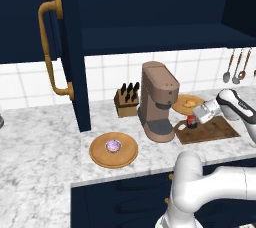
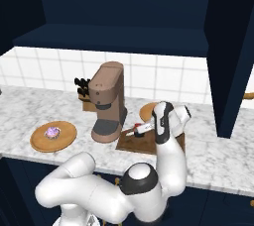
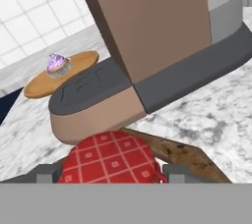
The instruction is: From the different types of pastries on the counter, select a croissant and place it on the cutting board. Then retrieve a jar of jam from the cabinet and place it alongside the croissant on the cutting board.
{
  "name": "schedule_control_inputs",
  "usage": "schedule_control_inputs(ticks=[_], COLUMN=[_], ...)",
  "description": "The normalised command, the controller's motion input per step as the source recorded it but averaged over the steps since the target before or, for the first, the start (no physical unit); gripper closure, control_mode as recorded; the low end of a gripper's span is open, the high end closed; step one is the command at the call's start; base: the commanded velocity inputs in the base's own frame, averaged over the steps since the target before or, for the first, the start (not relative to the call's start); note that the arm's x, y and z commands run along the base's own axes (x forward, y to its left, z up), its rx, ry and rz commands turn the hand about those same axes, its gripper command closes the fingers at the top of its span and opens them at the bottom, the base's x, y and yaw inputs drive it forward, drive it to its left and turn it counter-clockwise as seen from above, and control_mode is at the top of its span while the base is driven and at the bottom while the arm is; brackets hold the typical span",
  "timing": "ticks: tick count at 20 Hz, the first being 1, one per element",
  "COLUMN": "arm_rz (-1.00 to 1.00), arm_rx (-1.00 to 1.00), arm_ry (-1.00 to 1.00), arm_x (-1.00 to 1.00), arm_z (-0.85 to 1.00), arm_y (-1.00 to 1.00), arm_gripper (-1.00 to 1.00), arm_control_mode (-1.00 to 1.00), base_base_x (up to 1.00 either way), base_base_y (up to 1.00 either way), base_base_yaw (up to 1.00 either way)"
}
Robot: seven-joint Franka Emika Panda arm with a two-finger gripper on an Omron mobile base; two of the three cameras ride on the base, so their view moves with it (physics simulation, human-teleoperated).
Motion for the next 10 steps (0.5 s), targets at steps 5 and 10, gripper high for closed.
schedule_control_inputs(ticks=[5,10], arm_rz=[0.0,0.0], arm_rx=[-0.03,-0.02], arm_ry=[-0.12,-0.09], arm_x=[-0.3,-0.09], arm_z=[-0.22,-0.03], arm_y=[0.0,0.0], arm_gripper=[-1.0,-1.0], arm_control_mode=[-1.0,-1.0], base_base_x=[0.0,0.0], base_base_y=[0.0,0.0], base_base_yaw=[0.0,0.0])
